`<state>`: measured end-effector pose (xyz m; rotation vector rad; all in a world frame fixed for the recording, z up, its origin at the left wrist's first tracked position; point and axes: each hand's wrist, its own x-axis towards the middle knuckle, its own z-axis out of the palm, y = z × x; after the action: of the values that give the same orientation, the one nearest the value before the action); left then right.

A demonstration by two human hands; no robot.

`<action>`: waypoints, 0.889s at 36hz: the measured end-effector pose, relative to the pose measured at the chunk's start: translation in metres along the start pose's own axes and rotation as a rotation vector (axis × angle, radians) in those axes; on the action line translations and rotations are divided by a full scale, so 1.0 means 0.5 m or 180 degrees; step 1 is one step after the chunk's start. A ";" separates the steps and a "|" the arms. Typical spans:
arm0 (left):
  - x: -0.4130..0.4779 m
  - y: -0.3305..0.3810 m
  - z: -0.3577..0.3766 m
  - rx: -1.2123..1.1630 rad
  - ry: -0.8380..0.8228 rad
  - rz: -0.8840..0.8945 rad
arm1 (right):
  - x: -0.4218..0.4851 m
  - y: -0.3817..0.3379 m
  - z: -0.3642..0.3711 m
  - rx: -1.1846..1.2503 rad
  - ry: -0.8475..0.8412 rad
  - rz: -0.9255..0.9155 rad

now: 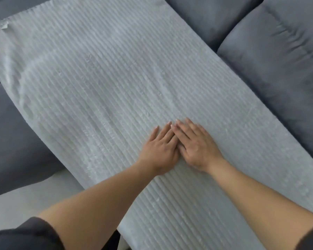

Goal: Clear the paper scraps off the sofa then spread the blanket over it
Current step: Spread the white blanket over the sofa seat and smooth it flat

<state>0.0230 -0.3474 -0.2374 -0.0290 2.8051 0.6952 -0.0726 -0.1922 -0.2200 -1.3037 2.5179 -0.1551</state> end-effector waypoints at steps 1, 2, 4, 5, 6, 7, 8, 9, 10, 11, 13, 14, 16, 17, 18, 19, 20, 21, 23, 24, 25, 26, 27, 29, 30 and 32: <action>0.015 -0.014 -0.002 0.0011 -0.0043 0.0047 | 0.025 0.008 0.009 0.0007 -0.0084 -0.0030; 0.023 -0.033 -0.004 0.0093 -0.0080 0.0114 | 0.045 0.014 0.018 -0.0014 -0.0180 -0.0016; 0.027 -0.069 -0.011 0.0235 -0.0079 0.0280 | 0.069 0.024 0.030 -0.0099 -0.0235 0.0056; 0.028 -0.087 -0.016 0.0244 -0.0051 0.0331 | 0.082 0.027 0.034 -0.0126 -0.0211 0.0113; 0.029 -0.106 -0.021 0.0256 -0.0025 0.0359 | 0.095 0.026 0.037 -0.0147 -0.0193 0.0177; 0.031 -0.123 -0.026 0.0272 0.0010 0.0363 | 0.105 0.023 0.038 -0.0133 -0.0164 0.0236; 0.035 -0.138 -0.032 0.0317 0.0031 0.0353 | 0.116 0.021 0.037 -0.0136 -0.0135 0.0290; 0.041 -0.151 -0.037 0.0353 0.0040 0.0322 | 0.127 0.020 0.035 -0.0119 -0.0102 0.0319; 0.048 -0.165 -0.042 0.0375 0.0028 0.0272 | 0.139 0.020 0.033 -0.0115 -0.0101 0.0338; 0.056 -0.177 -0.048 0.0374 0.0013 0.0220 | 0.152 0.022 0.032 -0.0109 -0.0106 0.0329; 0.070 -0.194 -0.056 0.0388 0.0016 0.0175 | 0.172 0.032 0.024 -0.0179 -0.0158 0.0287; 0.081 -0.208 -0.062 0.0375 0.0006 0.0154 | 0.191 0.039 0.021 -0.0224 -0.0223 0.0263; 0.095 -0.228 -0.072 0.0304 -0.0018 0.0119 | 0.221 0.054 0.013 -0.0274 -0.0313 0.0258; 0.100 -0.236 -0.077 0.0250 -0.0033 0.0117 | 0.235 0.061 0.008 -0.0298 -0.0342 0.0271; 0.108 -0.249 -0.083 0.0165 -0.0077 0.0127 | 0.254 0.069 0.004 -0.0325 -0.0385 0.0301; 0.117 -0.261 -0.089 0.0065 -0.0133 0.0151 | 0.272 0.077 -0.001 -0.0334 -0.0428 0.0344; 0.120 -0.270 -0.095 -0.0009 -0.0187 0.0188 | 0.285 0.083 -0.005 -0.0348 -0.0451 0.0367; 0.126 -0.282 -0.101 -0.0084 -0.0240 0.0242 | 0.300 0.091 -0.010 -0.0365 -0.0476 0.0398; 0.136 -0.306 -0.112 -0.0168 -0.0317 0.0389 | 0.329 0.106 -0.018 -0.0436 -0.0540 0.0454; 0.137 -0.317 -0.116 -0.0184 -0.0337 0.0469 | 0.341 0.112 -0.021 -0.0471 -0.0555 0.0490; 0.138 -0.327 -0.118 -0.0191 -0.0349 0.0559 | 0.351 0.117 -0.025 -0.0480 -0.0553 0.0543; 0.137 -0.335 -0.121 -0.0188 -0.0362 0.0652 | 0.359 0.121 -0.028 -0.0480 -0.0534 0.0608; 0.136 -0.344 -0.122 -0.0192 -0.0381 0.0732 | 0.366 0.125 -0.029 -0.0475 -0.0512 0.0697; 0.133 -0.357 -0.124 -0.0229 -0.0394 0.0864 | 0.380 0.136 -0.033 -0.0455 -0.0446 0.0941; 0.130 -0.359 -0.124 -0.0252 -0.0384 0.0903 | 0.385 0.142 -0.035 -0.0455 -0.0418 0.1068; 0.128 -0.360 -0.122 -0.0296 -0.0342 0.0907 | 0.400 0.154 -0.037 -0.0453 -0.0416 0.1312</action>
<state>-0.0392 -0.5323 -0.2832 0.3860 2.6981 0.8619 -0.2467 -0.3105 -0.2632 -0.7824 2.6551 0.1959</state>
